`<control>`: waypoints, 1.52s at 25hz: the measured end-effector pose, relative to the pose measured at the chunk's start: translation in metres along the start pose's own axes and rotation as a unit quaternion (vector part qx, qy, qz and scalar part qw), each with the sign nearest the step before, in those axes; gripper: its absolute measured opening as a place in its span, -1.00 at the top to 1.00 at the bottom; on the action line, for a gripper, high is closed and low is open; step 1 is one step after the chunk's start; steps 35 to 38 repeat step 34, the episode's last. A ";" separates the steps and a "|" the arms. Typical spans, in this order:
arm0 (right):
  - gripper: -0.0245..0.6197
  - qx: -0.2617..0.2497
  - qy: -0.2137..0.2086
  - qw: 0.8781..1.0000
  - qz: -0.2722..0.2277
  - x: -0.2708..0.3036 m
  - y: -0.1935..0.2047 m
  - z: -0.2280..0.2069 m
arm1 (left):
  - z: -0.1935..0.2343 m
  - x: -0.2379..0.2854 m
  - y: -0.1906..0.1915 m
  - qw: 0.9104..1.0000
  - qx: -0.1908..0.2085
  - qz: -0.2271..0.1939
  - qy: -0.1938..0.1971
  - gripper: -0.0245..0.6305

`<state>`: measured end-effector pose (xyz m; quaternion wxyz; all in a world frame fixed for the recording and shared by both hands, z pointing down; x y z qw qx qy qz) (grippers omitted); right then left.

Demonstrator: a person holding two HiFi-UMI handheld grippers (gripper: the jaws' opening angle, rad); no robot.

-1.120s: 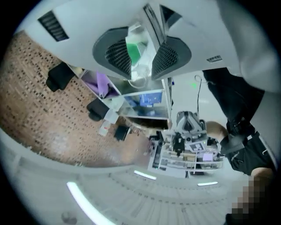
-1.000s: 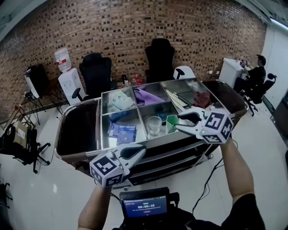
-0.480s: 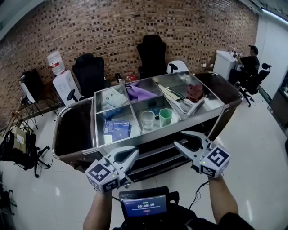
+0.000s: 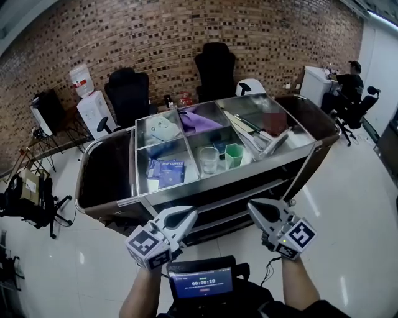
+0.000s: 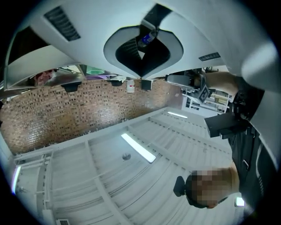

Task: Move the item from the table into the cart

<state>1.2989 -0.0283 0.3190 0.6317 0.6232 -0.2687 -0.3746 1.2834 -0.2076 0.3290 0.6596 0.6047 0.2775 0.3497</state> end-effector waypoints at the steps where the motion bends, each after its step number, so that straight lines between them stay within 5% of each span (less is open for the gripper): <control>1: 0.91 0.002 -0.003 1.000 -0.004 -0.001 0.000 0.003 | -0.002 -0.001 0.003 1.000 -0.002 0.003 0.001 0.93; 8: 0.91 -0.017 -0.040 0.999 0.030 0.004 0.011 0.018 | -0.004 0.001 0.008 1.000 -0.003 0.004 0.003 0.93; 38: 0.91 -0.011 -0.043 0.998 0.043 0.014 0.017 0.012 | 0.003 0.004 0.016 1.000 -0.014 0.016 0.001 0.93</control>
Point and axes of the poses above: the fingertips, and each gripper's own axes: x forward along the fingers, z to its left, y out of its underside, the point moved 3 cm from there along -x, backward along the fingers, and after that the axes turned 3 degrees about -x, right-handed, at the moved point
